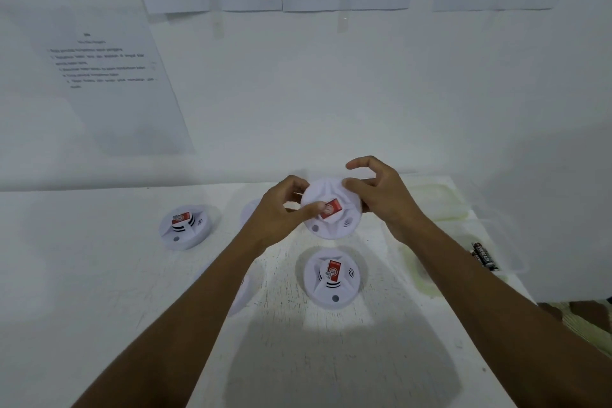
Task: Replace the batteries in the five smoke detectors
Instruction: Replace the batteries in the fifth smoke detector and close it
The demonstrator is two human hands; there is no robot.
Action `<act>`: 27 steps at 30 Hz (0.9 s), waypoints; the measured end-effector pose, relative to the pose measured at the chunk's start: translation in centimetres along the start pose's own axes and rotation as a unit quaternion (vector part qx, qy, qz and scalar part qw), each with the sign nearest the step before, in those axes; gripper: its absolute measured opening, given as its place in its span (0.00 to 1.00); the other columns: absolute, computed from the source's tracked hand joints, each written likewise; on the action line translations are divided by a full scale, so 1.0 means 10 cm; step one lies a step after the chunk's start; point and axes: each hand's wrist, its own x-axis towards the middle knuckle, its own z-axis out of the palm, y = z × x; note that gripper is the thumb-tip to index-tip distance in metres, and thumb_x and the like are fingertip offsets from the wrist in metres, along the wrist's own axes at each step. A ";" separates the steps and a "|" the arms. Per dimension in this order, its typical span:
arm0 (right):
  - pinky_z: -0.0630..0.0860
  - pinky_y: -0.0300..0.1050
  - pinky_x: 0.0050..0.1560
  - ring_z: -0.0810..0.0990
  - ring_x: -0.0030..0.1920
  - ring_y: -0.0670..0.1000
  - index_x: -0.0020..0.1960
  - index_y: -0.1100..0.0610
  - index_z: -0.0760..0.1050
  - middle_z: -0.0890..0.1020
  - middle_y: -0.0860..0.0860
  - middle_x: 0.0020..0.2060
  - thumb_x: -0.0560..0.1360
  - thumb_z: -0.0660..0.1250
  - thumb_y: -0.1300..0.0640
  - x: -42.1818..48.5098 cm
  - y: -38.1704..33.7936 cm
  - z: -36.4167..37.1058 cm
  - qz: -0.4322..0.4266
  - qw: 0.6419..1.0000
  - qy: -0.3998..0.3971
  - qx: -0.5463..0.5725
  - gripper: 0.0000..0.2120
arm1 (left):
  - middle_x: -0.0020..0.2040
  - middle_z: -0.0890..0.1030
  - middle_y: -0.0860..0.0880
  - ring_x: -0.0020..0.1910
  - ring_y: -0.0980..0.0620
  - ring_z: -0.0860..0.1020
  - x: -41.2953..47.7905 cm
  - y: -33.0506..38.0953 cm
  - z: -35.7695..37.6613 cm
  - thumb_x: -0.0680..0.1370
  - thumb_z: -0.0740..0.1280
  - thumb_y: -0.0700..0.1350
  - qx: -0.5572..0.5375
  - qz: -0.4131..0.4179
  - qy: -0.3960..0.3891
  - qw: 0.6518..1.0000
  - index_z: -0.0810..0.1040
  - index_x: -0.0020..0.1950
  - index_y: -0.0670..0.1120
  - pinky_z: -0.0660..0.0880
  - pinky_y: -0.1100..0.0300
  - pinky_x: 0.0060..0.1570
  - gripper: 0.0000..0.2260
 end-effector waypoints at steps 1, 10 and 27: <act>0.80 0.52 0.42 0.83 0.38 0.54 0.56 0.51 0.76 0.85 0.58 0.37 0.76 0.71 0.56 0.01 0.01 -0.02 0.006 1.000 -0.003 0.005 0.10 | 0.53 0.81 0.52 0.51 0.53 0.80 -0.01 0.01 -0.02 0.71 0.74 0.53 -0.025 0.000 -0.015 1.000 0.74 0.58 0.49 0.79 0.55 0.52 0.20; 0.79 0.44 0.40 0.83 0.44 0.53 0.55 0.54 0.75 0.85 0.54 0.51 0.81 0.64 0.57 -0.12 0.09 -0.06 0.021 0.993 -0.027 0.115 0.05 | 0.56 0.79 0.47 0.54 0.47 0.80 -0.12 0.01 0.07 0.74 0.74 0.45 -0.111 -0.013 -0.064 0.992 0.73 0.66 0.55 0.82 0.49 0.46 0.22; 0.84 0.55 0.41 0.84 0.46 0.54 0.62 0.51 0.75 0.80 0.48 0.57 0.68 0.79 0.62 -0.41 0.28 0.04 -0.090 0.996 -0.011 -0.022 0.25 | 0.58 0.81 0.54 0.53 0.52 0.81 -0.26 -0.02 0.17 0.74 0.72 0.45 -0.138 0.019 0.028 0.990 0.76 0.63 0.56 0.80 0.59 0.44 0.18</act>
